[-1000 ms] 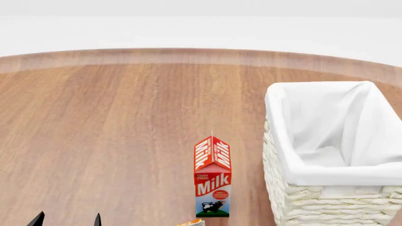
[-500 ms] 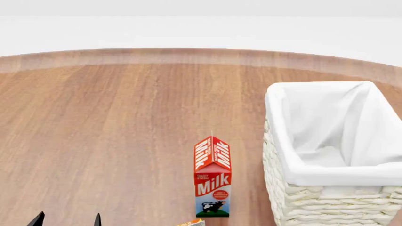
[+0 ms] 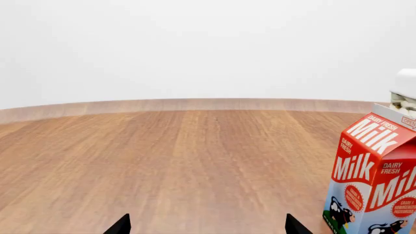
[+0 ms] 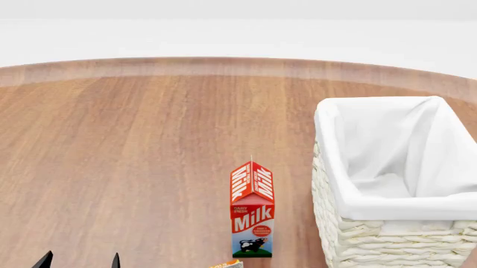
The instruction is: Pick up the orange juice, and put it in the basket.
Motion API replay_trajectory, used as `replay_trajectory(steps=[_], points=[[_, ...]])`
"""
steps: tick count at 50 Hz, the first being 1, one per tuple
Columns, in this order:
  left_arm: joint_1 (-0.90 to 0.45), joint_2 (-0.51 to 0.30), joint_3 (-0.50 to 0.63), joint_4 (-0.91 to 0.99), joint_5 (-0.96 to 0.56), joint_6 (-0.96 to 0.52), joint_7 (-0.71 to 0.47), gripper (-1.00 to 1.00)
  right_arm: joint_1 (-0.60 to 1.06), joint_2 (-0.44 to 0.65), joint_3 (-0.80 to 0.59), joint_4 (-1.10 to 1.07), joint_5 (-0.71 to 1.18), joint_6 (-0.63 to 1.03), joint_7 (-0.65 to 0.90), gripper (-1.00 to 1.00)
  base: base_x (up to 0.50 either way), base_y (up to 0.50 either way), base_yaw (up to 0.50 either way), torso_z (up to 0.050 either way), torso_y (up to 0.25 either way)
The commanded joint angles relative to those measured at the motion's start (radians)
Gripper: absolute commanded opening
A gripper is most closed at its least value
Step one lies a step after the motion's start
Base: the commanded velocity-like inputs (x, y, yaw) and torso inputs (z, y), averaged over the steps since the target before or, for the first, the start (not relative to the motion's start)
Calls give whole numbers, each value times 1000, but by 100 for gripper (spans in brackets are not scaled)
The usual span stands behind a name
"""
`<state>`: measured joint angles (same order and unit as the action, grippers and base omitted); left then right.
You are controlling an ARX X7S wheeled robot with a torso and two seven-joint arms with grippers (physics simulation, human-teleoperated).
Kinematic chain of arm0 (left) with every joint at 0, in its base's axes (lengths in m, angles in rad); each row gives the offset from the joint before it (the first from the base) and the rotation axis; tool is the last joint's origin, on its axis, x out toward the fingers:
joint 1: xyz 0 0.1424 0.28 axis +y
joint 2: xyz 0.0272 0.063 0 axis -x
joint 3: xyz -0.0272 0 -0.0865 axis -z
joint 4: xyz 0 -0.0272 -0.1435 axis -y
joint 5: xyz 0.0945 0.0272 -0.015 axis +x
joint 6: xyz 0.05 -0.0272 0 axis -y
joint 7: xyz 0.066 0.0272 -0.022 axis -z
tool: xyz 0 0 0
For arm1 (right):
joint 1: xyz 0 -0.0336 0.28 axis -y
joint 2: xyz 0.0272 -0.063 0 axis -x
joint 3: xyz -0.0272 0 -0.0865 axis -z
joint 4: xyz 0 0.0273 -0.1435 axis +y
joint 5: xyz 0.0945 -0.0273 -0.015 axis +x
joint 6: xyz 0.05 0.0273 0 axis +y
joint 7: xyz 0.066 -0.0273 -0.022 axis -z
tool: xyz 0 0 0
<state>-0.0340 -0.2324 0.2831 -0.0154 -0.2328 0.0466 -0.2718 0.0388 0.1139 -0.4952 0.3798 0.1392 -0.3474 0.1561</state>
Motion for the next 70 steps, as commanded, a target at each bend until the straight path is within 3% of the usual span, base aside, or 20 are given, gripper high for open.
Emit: replay_trajectory(steps=[1, 49, 50, 59, 70], points=[[-1, -3, 4, 0, -3, 1, -4, 100, 21, -4, -7, 32, 8, -10, 5, 100, 0, 0, 0, 0, 0], [-6, -18, 24, -2, -18, 8, -21, 100, 87, -14, -51, 94, 32, -10, 29, 100, 0, 0, 0, 0, 0], [-6, -18, 24, -2, -18, 8, -21, 100, 87, -14, -52, 92, 30, -11, 31, -100, 0, 0, 0, 0, 0], [-7, -20, 27, -3, -21, 9, -24, 100, 80, -7, -64, 74, 32, -5, 38, -100, 0, 0, 0, 0, 0], [-8, -23, 31, -3, -23, 10, -28, 100, 41, 34, -74, -94, 41, 73, 63, -100, 0, 0, 0, 0, 0]])
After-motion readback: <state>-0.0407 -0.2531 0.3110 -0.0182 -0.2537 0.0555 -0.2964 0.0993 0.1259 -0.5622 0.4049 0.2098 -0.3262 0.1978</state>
